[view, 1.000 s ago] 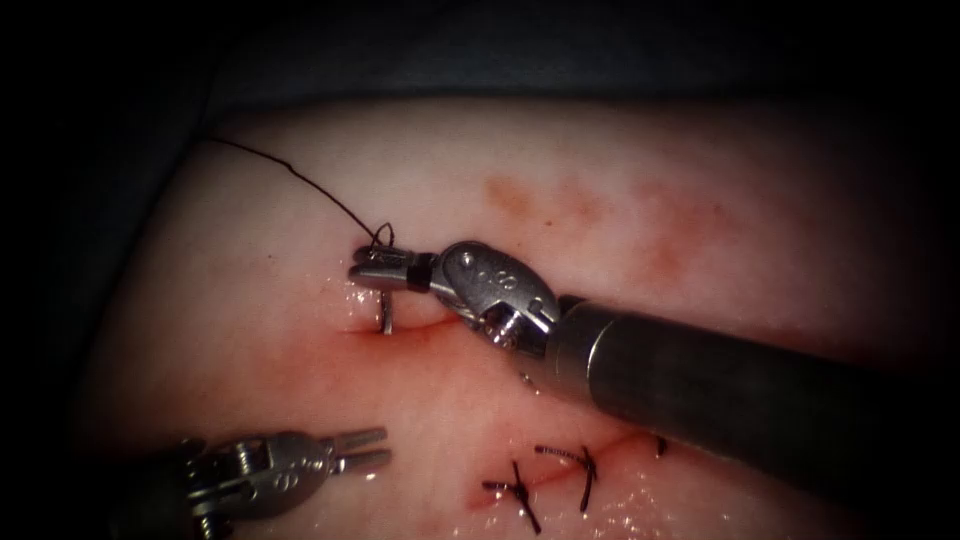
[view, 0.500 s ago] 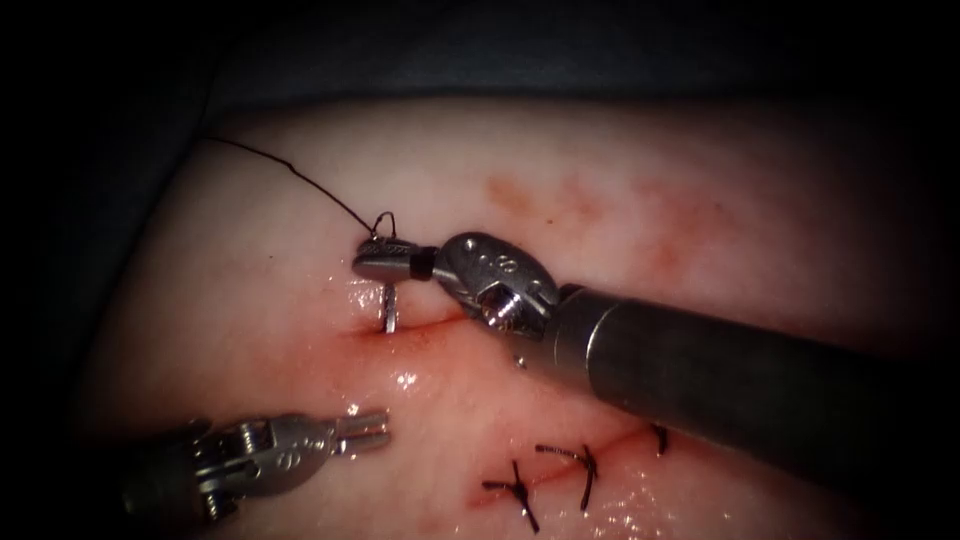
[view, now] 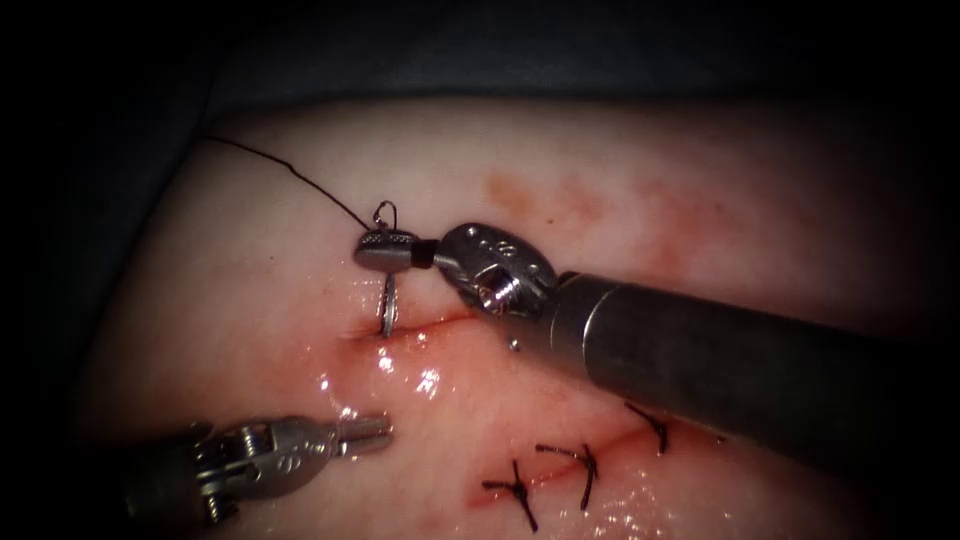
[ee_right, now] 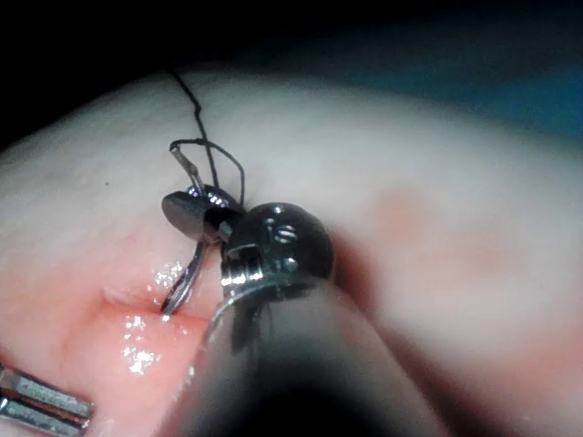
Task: Wound Closure
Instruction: Use the right gripper to throw the needle through the bottom of the cut.
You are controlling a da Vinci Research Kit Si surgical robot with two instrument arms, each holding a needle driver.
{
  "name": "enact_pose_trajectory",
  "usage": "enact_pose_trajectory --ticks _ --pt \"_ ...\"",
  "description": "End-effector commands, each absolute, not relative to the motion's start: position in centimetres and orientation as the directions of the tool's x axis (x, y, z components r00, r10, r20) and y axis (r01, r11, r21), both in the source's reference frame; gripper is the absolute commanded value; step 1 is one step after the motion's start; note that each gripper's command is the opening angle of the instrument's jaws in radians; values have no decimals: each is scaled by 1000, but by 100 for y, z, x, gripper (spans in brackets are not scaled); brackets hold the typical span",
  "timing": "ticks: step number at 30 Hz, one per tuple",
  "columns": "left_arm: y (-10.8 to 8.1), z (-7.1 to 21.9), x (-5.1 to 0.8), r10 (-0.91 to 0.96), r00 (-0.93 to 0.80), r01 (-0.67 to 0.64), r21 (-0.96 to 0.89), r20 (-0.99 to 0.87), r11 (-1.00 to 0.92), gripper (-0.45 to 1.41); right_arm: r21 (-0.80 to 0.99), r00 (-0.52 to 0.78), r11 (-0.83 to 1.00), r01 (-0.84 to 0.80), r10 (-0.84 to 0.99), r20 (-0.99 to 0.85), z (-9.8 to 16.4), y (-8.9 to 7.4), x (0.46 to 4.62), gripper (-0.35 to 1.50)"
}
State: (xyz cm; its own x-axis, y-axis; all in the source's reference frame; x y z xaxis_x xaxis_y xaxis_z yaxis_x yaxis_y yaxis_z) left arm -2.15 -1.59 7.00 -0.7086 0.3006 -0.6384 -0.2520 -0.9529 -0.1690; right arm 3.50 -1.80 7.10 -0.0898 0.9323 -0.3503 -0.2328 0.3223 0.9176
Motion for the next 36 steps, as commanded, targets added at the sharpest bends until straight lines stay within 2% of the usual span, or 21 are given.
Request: enact_pose_trajectory --ticks 1,23,36 --pt "-154 704 -222 299 -708 -252 -167 -640 -953 -22 923 -92 315 -221 936 -341 711 -172 362 -35" --pt "-157 705 -213 294 -706 -248 -165 -644 -955 -25 996 -52 61 -61 997 -64 709 -183 371 -35" --pt "-157 705 -212 293 -709 -244 -167 -641 -955 -30 1000 -19 12 -25 1000 -12 693 -207 381 -35"
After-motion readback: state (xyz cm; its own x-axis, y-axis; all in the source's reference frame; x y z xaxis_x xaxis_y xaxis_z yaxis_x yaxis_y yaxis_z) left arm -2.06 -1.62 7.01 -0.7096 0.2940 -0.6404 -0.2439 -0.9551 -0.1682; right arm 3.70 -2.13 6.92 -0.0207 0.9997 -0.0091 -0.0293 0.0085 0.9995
